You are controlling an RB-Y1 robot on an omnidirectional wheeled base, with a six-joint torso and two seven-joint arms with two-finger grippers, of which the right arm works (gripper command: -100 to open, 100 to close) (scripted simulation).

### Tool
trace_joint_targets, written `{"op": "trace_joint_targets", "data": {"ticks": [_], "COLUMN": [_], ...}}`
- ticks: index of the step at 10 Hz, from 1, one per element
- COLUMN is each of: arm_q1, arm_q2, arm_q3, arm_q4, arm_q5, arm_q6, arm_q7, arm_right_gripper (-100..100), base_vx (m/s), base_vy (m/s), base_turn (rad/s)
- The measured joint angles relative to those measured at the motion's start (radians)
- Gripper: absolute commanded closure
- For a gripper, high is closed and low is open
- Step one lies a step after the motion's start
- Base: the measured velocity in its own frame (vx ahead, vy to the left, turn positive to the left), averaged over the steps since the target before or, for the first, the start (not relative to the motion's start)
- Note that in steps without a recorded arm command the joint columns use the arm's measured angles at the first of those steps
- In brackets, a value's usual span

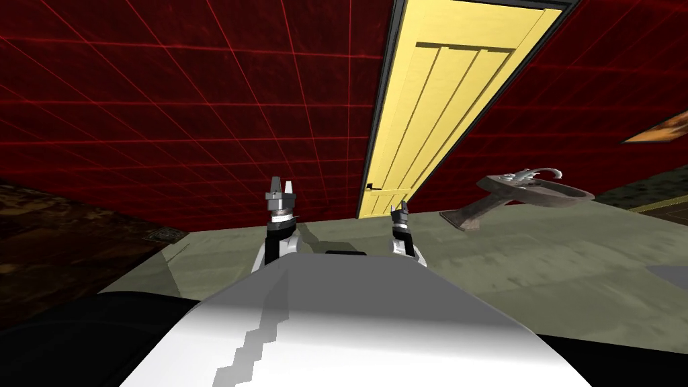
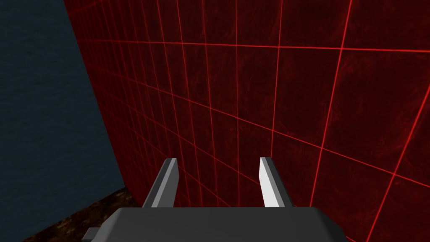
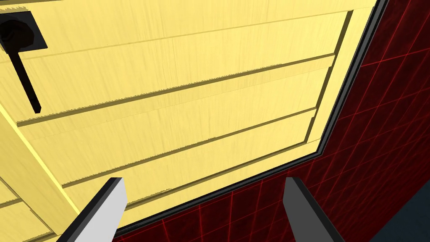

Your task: Pull the door open

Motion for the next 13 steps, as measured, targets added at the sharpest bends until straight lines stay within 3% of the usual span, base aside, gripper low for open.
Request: {"op": "trace_joint_targets", "data": {"ticks": [4, 7, 13], "arm_q1": [-0.041, -0.056, -0.107], "arm_q2": [-0.014, -0.019, -0.039], "arm_q3": [-0.007, -0.01, -0.02], "arm_q4": [0.126, 0.181, 0.337], "arm_q5": [-0.013, -0.02, -0.037], "arm_q6": [-0.028, -0.036, -0.072], "arm_q7": [-0.002, -0.003, -0.008], "arm_right_gripper": [-100, -100, -100], "base_vx": [0.05, 0.028, 0.034], "base_vy": [-0.066, -0.038, -0.061], "base_turn": [0.152, 0.116, 0.141]}}
